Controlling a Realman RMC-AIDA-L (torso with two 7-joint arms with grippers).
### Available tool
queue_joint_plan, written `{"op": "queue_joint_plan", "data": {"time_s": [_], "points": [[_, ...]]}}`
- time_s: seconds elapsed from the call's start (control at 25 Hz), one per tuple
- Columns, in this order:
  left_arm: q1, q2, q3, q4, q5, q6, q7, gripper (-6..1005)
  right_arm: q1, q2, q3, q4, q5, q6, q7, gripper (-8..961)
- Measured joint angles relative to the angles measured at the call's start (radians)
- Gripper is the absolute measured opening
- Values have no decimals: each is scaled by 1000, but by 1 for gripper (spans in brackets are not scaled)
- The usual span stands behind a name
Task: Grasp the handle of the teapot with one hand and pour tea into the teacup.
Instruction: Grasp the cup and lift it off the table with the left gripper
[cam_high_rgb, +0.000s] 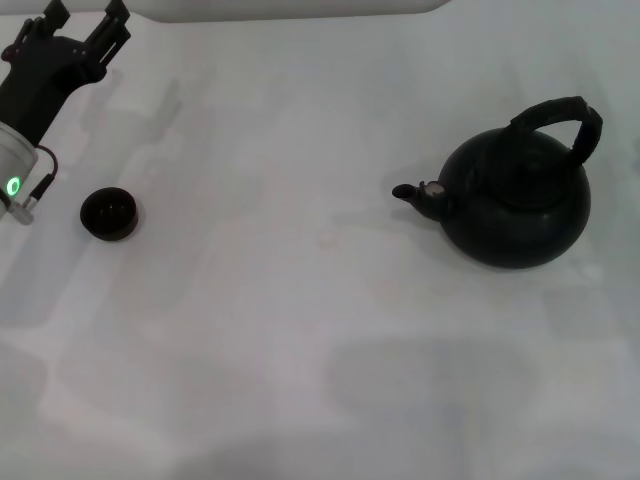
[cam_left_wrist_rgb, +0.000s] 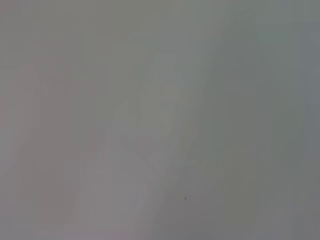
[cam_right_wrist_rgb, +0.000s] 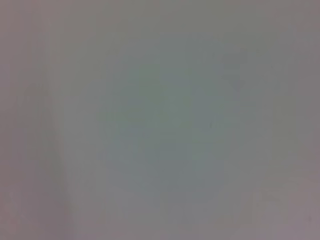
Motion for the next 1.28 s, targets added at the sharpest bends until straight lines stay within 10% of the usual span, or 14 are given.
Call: {"op": "queue_joint_plan", "data": {"time_s": [0.76, 1.0, 1.28], "points": [[-17, 13, 24, 4, 3, 16, -131, 833, -4, 0, 0, 2, -2, 0, 7, 871], [-59, 124, 95, 150, 316, 150, -615, 833, 0, 0, 0, 2, -2, 9, 7, 870], [-47, 201, 88, 403, 758, 222, -1026, 834, -1, 0, 0, -1, 0, 12, 7, 870]]}}
